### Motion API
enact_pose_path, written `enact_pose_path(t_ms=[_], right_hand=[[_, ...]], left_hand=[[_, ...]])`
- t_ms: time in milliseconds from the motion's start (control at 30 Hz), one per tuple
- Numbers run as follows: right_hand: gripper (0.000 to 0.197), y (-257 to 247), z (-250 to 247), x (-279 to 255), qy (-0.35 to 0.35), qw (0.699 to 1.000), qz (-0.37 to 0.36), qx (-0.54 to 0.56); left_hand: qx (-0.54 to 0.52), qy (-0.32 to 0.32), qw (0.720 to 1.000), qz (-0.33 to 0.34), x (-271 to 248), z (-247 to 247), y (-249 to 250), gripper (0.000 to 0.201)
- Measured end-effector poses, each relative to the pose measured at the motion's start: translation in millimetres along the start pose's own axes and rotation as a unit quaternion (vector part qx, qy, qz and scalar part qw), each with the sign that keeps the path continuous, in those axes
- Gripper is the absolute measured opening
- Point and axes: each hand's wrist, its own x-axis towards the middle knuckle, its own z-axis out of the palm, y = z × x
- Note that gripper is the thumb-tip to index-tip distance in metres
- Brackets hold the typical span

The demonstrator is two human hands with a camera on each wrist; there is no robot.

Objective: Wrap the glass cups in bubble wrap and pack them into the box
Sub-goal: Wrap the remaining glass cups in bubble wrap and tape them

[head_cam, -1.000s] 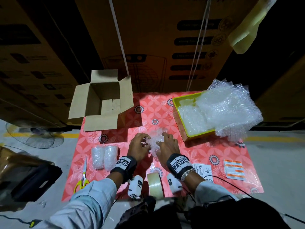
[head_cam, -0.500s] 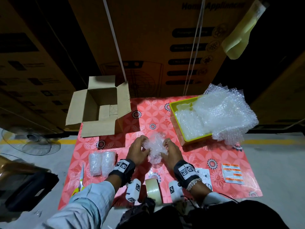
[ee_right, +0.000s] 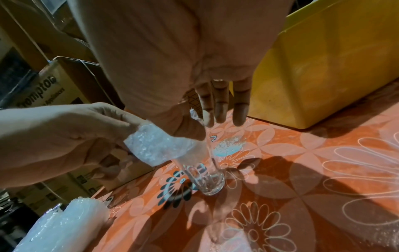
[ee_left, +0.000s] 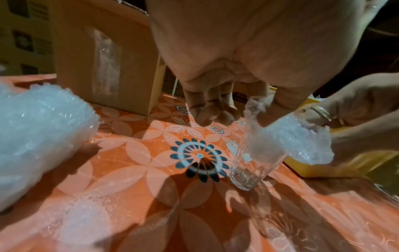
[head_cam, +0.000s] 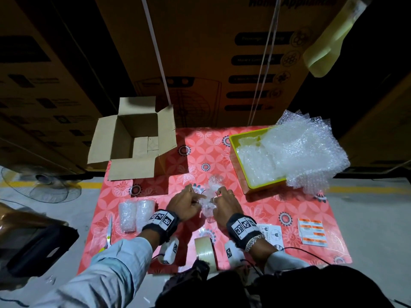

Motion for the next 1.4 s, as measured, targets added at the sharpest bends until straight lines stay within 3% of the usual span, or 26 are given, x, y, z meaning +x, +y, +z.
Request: enact_pose_path(t_ms=[100,233,333,400,533,667,833,1067,1200,1300,1400], right_hand=[[0.037,2.7,-1.9,2.1,-0.025,0.999,-0.001,0.036],[0.041,15.0,-3.4,6.7,0.055,0.982,-0.004,0.179],[0.061,18.5,-5.7,13.7,0.047,0.985,-0.018,0.168],[0.061,16.0,-6.9,18.3,0.008,0.992,-0.021,0.127],[0.049,13.1,-5.5,22.0,-0.006,0.997,-0.028,0.071],[0.039,13.9,-6.6,27.6,0.018,0.998,-0.046,0.046],[0.007,12.0,-3.8,35.8,0.052,0.996,-0.060,0.049],[0.024,28.1,5.3,36.0,-0.009,0.996,-0.040,0.080],[0.031,31.9,4.7,15.3,0.024,0.983,-0.040,0.175],[0.039,29.2,9.0,7.8,0.008,0.971,-0.017,0.238],[0.024,21.3,11.1,14.6,0.019,0.977,-0.005,0.210]], left_hand=[[-0.010,-0.012,1.000,0.015,0.0,0.1,0.6,0.038],[-0.120,0.095,0.988,-0.005,-0.7,3.8,-1.3,0.018],[-0.191,0.134,0.970,-0.070,3.2,9.0,-4.0,0.020],[-0.205,0.141,0.964,-0.093,6.7,12.6,-7.0,0.027],[-0.211,0.138,0.962,-0.107,9.8,14.1,-5.6,0.028],[-0.203,0.138,0.967,-0.068,6.9,13.2,-4.1,0.025],[-0.131,0.082,0.988,-0.010,0.9,7.4,-1.2,0.033],[-0.013,0.068,0.997,-0.026,6.4,9.6,3.6,0.025],[-0.019,0.085,0.995,-0.050,12.1,10.2,10.4,0.012],[-0.048,0.085,0.994,-0.050,13.8,8.6,14.8,0.009],[-0.086,0.073,0.993,-0.029,9.9,8.2,14.6,0.017]])
